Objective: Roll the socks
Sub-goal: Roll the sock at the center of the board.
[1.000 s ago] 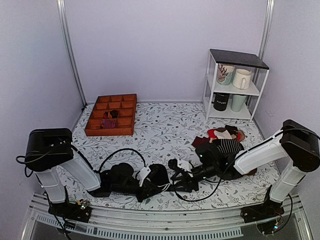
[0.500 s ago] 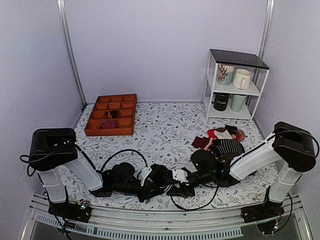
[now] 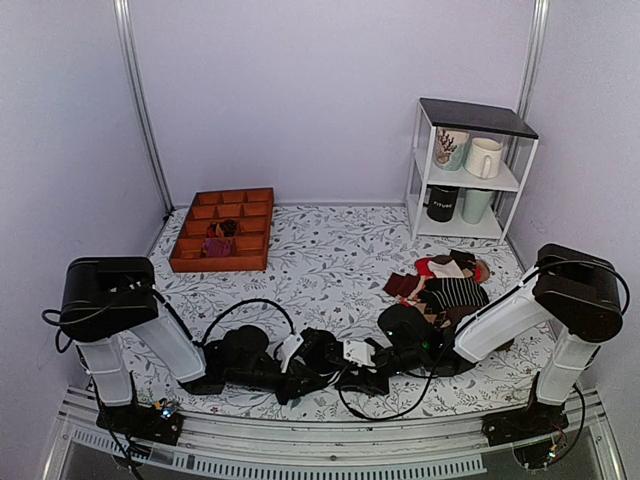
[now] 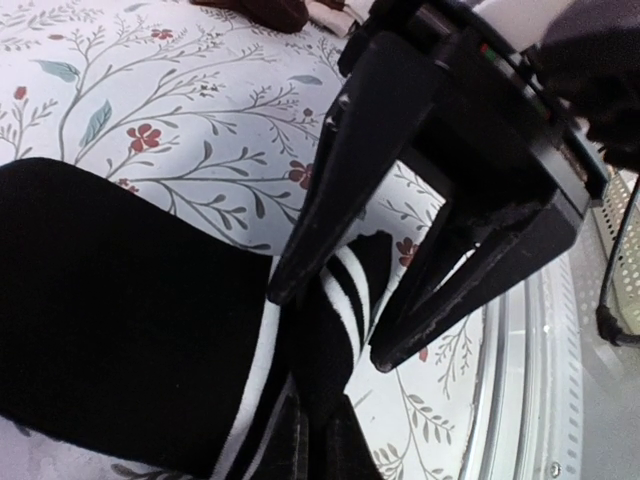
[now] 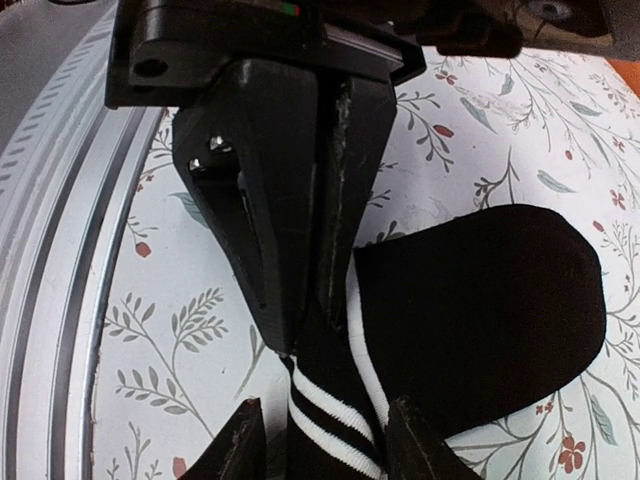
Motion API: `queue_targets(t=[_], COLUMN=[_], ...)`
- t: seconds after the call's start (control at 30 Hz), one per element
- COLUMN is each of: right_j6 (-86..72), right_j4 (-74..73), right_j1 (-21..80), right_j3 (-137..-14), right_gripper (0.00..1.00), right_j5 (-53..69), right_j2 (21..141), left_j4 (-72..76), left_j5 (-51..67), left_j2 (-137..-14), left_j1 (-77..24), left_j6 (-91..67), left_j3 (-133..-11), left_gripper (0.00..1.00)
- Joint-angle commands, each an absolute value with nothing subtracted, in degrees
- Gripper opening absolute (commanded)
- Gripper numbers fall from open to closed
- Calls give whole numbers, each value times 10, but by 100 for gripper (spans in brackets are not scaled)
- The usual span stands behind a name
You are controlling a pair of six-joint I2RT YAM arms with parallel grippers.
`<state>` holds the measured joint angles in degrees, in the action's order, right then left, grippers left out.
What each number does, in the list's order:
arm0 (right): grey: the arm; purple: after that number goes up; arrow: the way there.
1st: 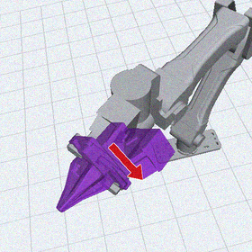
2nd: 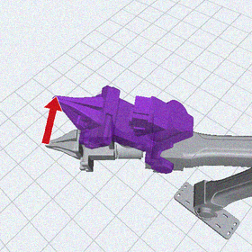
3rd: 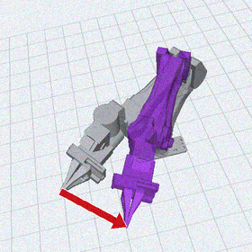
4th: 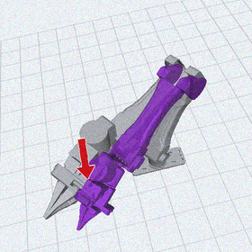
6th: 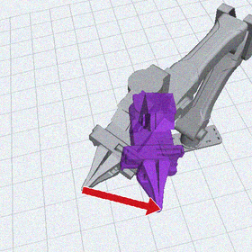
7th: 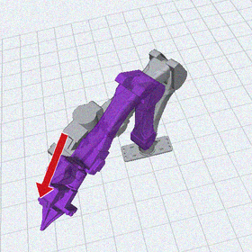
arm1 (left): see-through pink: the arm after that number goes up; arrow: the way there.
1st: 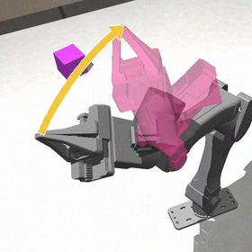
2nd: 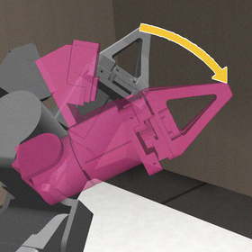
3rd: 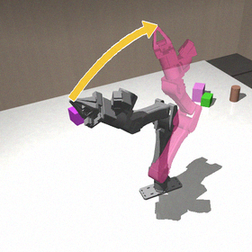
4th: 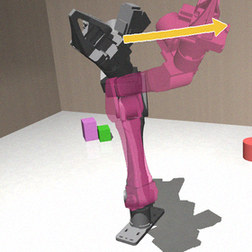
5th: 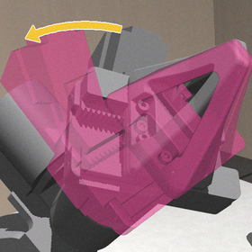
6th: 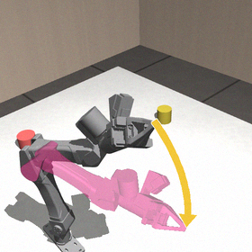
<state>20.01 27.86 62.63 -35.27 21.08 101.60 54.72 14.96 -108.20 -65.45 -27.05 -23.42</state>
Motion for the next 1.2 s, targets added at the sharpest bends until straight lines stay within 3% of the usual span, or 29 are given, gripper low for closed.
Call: queue_targets(t=[0.0,0.23,0.8,1.17], right_j6=[194,208,194,155], right_j4=[282,302,298,254], right_j1=[630,630,631,631], right_j3=[-353,-333,-354,-359], right_gripper=[45,48,40,24], right_j5=[191,232,259,222], right_j2=[999,929,1025,1051], left_j4=[371,372,372,383], left_j5=[177,179,184,185], left_j2=[-1155,-1156,-1163,-1163], left_j1=[-656,-656,-654,-655], left_j6=[-282,-281,-282,-276], left_j3=[-208,-208,-209,-212], left_gripper=[0,0,0,0])
